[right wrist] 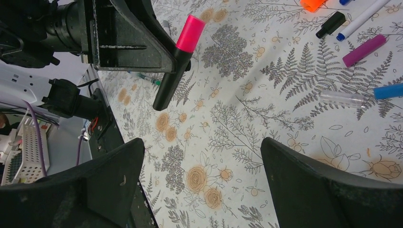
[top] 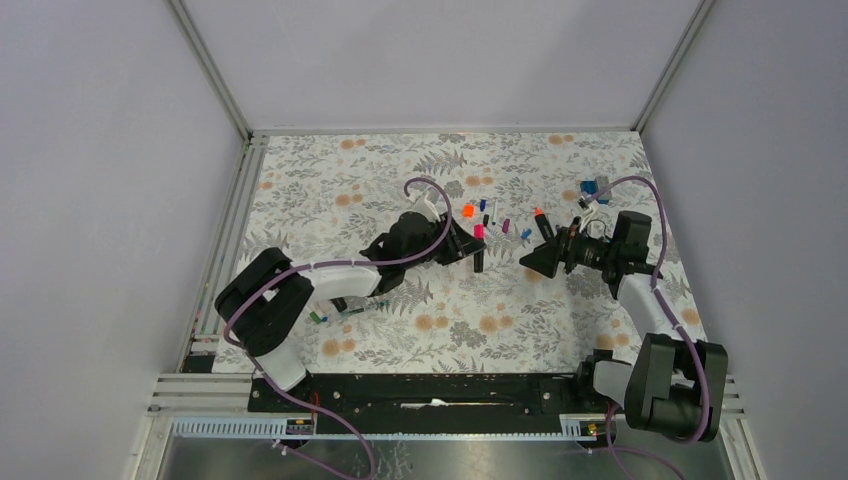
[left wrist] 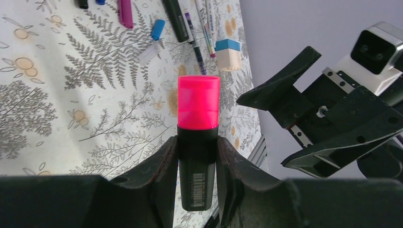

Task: Open the pen caps
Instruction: Open the pen cap from the pen.

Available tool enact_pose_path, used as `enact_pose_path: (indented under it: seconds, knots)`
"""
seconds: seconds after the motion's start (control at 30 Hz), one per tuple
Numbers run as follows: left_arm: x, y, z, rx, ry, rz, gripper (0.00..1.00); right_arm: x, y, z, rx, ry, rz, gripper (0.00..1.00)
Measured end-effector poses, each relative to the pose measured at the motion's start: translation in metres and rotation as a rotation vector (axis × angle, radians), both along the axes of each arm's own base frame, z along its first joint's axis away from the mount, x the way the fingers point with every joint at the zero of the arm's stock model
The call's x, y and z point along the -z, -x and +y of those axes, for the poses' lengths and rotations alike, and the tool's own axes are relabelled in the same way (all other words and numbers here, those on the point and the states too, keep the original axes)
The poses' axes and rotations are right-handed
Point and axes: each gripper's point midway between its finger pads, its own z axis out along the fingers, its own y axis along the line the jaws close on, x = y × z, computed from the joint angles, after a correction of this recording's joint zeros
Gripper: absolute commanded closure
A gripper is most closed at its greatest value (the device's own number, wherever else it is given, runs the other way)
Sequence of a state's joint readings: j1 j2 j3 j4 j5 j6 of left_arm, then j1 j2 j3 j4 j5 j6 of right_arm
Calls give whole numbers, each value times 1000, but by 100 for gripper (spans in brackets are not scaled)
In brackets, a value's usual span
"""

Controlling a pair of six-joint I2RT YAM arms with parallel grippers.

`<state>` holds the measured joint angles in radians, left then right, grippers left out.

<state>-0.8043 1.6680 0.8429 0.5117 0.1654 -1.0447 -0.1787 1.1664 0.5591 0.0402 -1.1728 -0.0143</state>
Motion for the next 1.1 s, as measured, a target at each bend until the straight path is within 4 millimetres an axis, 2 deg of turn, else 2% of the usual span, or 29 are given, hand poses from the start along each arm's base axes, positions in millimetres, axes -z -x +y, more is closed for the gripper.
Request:
enact_pose_path:
  seconds: [0.2,0.43,0.7,0.97,1.1]
  knots:
    - [-13,1,-11,14,56,-44,100,0,1,4,0,-43,28,0]
    - [-15,3,-22,30,89,-59,100,2,1,12,-13,-78,70,0]
    - [-22,7,-41,45,129,-67,100,2,8,32,-71,-99,92,0]
    - [-35,7,-66,-17,125,-50,100,10,2,36,-35,-54,93,0]
    - [-32,9,-72,-56,86,-30,100,16,-1,36,-9,-21,94,1]
